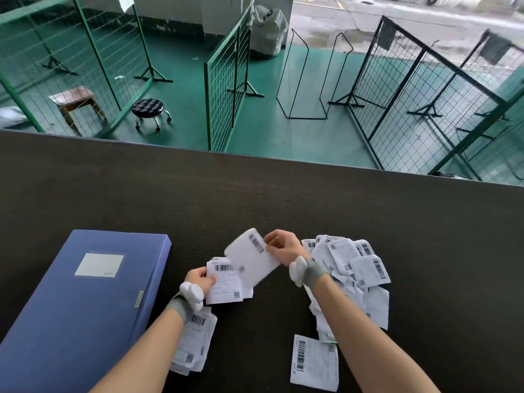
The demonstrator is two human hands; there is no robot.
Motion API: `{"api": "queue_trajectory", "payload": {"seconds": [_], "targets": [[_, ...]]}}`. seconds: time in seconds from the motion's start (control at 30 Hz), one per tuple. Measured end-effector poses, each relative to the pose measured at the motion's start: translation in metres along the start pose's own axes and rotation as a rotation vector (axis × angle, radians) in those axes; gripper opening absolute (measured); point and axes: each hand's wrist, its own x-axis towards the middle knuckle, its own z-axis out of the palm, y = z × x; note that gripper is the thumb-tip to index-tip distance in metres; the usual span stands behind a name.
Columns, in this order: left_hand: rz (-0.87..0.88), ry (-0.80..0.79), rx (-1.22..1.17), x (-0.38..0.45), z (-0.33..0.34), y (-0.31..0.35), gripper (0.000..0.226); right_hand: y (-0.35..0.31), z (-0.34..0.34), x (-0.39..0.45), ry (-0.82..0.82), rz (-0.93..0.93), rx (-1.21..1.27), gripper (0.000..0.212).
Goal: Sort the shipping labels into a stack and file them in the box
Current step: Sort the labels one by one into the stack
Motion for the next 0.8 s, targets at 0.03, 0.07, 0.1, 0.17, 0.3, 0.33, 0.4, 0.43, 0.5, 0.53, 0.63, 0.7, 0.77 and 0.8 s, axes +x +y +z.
{"api": "queue_trajectory", "payload": {"seconds": [0.03, 0.07, 0.1, 0.17, 0.3, 0.33, 0.4, 0.43, 0.5, 0.53, 0.63, 0.7, 0.77, 0.8], "targets": [[0.019, -0.039, -0.009, -0.003, 0.0, 0.002, 0.029, 0.0, 0.001, 0.001, -0.089, 0.003, -0.054, 0.01], [0.043, -0.089, -0.025, -0.006, 0.0, 0.005, 0.026, 0.002, 0.003, 0.001, -0.161, 0.005, -0.129, 0.012], [0.056, -0.146, -0.05, -0.009, 0.0, 0.008, 0.025, 0.004, 0.005, 0.001, -0.205, 0.002, -0.203, 0.014], [0.071, -0.261, -0.107, -0.018, 0.001, 0.014, 0.025, 0.007, 0.011, -0.002, -0.21, -0.008, -0.285, 0.017], [0.114, -0.4, -0.141, -0.031, 0.011, 0.022, 0.026, 0.008, 0.026, -0.01, -0.079, -0.007, -0.301, 0.015], [0.117, -0.421, -0.15, -0.033, 0.014, 0.023, 0.026, 0.008, 0.029, -0.012, -0.056, -0.002, -0.297, 0.014], [0.122, -0.436, -0.141, -0.035, 0.019, 0.024, 0.026, 0.009, 0.034, -0.013, -0.002, 0.002, -0.259, 0.011], [0.129, -0.428, -0.128, -0.036, 0.02, 0.025, 0.027, 0.009, 0.035, -0.014, 0.041, 0.006, -0.226, 0.009], [0.141, -0.382, -0.115, -0.035, 0.024, 0.023, 0.025, 0.01, 0.034, -0.016, 0.149, 0.032, -0.182, 0.021], [0.142, -0.355, -0.118, -0.034, 0.025, 0.023, 0.022, 0.012, 0.032, -0.017, 0.193, 0.073, -0.162, 0.035], [0.13, -0.296, -0.161, -0.036, 0.032, 0.024, 0.02, 0.016, 0.022, -0.024, 0.113, 0.29, 0.066, 0.064], [0.118, -0.29, -0.194, -0.041, 0.039, 0.023, 0.025, 0.02, 0.013, -0.034, -0.021, 0.359, 0.151, 0.049], [0.123, -0.32, -0.182, -0.045, 0.045, 0.02, 0.028, 0.022, 0.009, -0.042, -0.073, 0.359, 0.168, 0.031], [0.133, -0.341, -0.158, -0.048, 0.049, 0.017, 0.028, 0.024, 0.009, -0.046, -0.051, 0.356, 0.171, 0.025]]}}
